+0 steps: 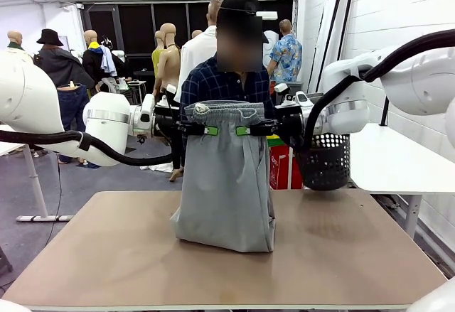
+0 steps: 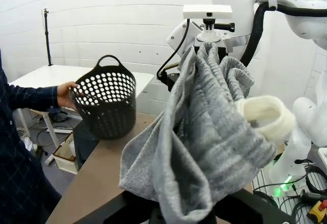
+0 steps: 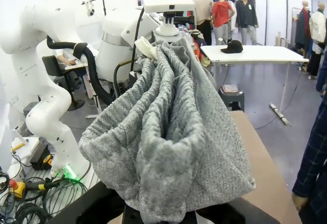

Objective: Fold the training pants.
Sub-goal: Fold the Training pants in half.

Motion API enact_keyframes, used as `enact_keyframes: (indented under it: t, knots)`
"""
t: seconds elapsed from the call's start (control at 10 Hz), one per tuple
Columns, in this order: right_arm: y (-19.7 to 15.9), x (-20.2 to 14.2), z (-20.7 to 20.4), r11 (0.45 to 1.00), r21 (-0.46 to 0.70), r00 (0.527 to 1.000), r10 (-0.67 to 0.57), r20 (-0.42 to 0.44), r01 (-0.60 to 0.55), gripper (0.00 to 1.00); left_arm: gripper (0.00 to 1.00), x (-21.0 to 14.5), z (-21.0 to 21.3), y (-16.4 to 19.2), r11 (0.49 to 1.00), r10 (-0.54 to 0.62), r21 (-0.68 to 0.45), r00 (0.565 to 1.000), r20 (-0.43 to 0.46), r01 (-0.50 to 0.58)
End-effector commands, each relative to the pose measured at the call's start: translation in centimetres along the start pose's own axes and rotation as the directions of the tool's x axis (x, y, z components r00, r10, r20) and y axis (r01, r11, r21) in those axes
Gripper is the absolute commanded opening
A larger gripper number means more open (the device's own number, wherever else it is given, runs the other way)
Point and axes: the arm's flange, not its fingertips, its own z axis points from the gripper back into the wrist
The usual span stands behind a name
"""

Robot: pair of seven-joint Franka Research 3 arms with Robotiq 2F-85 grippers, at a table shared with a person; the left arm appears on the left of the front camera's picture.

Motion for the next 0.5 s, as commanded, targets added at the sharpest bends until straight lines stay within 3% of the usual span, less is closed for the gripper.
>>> enact_keyframes:
  t: [0.0,0.4]
  knots:
    - [-1.7,1.8,-1.2,0.999,0.05,0.999,0.01,-0.035,-0.008,0.0,0.0,1.9,0.6,0.8,0.999,0.019,0.028,1.0,-0.022,-0.018]
    - [-4.9,5.5,-2.1,0.996,0.056,0.996,0.067,-0.053,-0.064,0.0,0.0,5.1,1.6,4.1,0.995,0.012,0.094,1.0,0.01,-0.013]
